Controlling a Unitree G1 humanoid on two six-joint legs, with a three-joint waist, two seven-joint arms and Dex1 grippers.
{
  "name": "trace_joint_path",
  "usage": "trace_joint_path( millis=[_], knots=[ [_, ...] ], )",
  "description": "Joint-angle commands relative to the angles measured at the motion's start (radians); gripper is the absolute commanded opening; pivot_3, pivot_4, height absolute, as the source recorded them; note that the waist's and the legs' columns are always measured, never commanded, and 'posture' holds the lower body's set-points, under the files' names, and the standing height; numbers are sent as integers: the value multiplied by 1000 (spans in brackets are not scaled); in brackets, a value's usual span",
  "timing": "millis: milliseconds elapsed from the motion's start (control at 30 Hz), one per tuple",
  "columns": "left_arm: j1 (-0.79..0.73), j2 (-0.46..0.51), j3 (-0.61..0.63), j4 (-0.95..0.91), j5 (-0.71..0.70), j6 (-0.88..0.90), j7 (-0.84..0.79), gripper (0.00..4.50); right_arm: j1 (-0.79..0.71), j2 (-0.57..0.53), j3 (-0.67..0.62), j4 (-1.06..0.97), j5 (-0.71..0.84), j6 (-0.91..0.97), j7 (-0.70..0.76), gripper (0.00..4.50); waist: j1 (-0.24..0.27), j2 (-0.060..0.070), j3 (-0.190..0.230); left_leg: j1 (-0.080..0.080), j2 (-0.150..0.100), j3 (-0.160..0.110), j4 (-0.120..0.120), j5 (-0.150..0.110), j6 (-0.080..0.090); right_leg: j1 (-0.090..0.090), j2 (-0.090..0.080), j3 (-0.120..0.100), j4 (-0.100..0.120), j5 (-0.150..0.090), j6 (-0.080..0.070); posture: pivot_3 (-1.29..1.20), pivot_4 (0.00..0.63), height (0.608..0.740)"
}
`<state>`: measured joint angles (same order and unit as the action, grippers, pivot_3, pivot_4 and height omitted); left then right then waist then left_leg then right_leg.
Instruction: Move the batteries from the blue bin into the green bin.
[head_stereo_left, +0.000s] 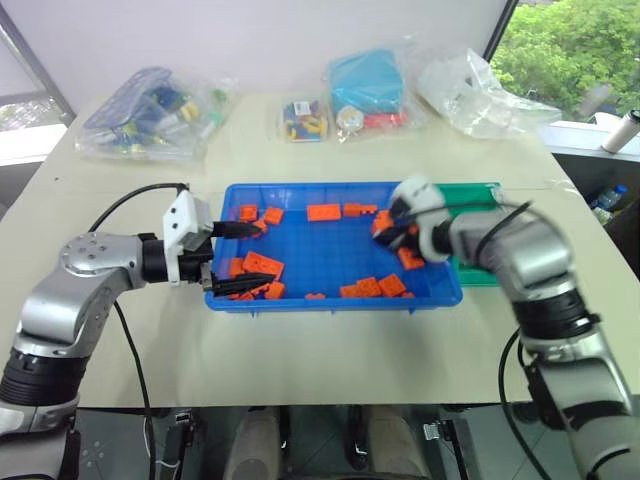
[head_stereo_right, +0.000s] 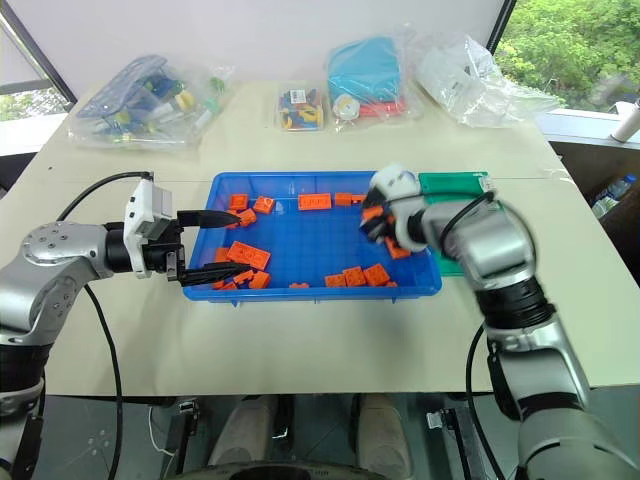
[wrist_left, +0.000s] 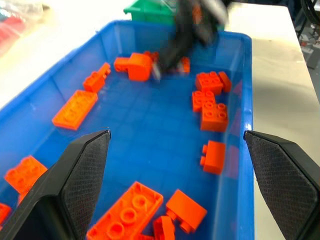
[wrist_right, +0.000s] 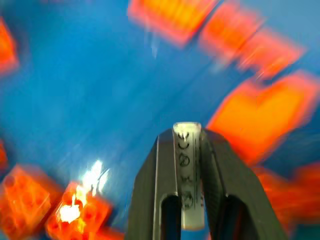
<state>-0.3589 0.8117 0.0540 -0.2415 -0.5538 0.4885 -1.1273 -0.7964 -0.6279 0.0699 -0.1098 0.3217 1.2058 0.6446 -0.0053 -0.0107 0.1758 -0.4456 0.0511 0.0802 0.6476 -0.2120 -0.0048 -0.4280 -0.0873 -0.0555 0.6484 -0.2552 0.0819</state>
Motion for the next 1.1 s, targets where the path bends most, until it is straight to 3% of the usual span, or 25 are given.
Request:
trace_joint_path(
  millis=[33,200,300,367,400,500,633,733,867,1100],
  knots=[
    [-9,8,14,-6,-4,-18,-17,4500,13,-162,-83,-36,-32,-48,15,41,12,-1,-1,0,0,0,0,0,0,0,0,0,-1,0,0,0,150,736],
    [-27,8,3,20,3,-26,-43,4500,107,-311,-125,0,-51,-99,32,41,15,-1,-1,0,0,1,0,-1,1,1,-1,0,-3,-2,-4,0,150,736],
    [-43,7,-3,38,5,-29,-58,4500,154,-322,-148,-19,-29,-97,40,41,6,-1,0,1,0,2,0,0,1,0,0,1,-1,-2,-3,0,150,736],
    [-55,5,-9,48,6,-31,-67,4500,169,-314,-159,-25,-26,-99,29,1194,1,0,0,1,0,2,0,0,1,0,0,1,-1,0,0,0,150,736],
    [-63,4,-11,52,6,-31,-70,4500,176,-316,-156,-21,-35,-114,23,1498,-2,0,0,1,0,2,0,0,1,0,0,1,-1,0,0,0,150,736],
    [-82,3,-13,59,0,-24,-77,4500,217,-345,-161,-16,-49,-204,50,2982,-4,-1,0,1,0,2,0,0,1,0,0,1,-1,0,0,0,150,736],
    [-88,4,-11,64,-8,-22,-81,4500,270,-381,-175,-23,-46,-313,107,2982,-3,-1,0,1,0,2,0,0,1,0,0,1,-1,0,0,0,150,736],
    [-115,30,19,93,-29,-8,-104,4500,404,-511,-371,86,33,-543,406,2982,9,0,0,0,0,1,0,0,1,0,0,0,-1,0,0,0,150,736],
    [-142,79,63,141,-52,5,-144,4500,534,-628,-486,261,71,-695,655,2982,17,1,1,1,-1,2,0,-1,1,1,0,1,-2,-1,2,0,150,736],
    [-174,150,139,172,-97,63,-163,4500,603,-616,-553,324,113,-754,750,2982,-5,1,1,4,0,1,0,-1,1,3,0,1,-1,-1,1,0,150,736]
  ],
)
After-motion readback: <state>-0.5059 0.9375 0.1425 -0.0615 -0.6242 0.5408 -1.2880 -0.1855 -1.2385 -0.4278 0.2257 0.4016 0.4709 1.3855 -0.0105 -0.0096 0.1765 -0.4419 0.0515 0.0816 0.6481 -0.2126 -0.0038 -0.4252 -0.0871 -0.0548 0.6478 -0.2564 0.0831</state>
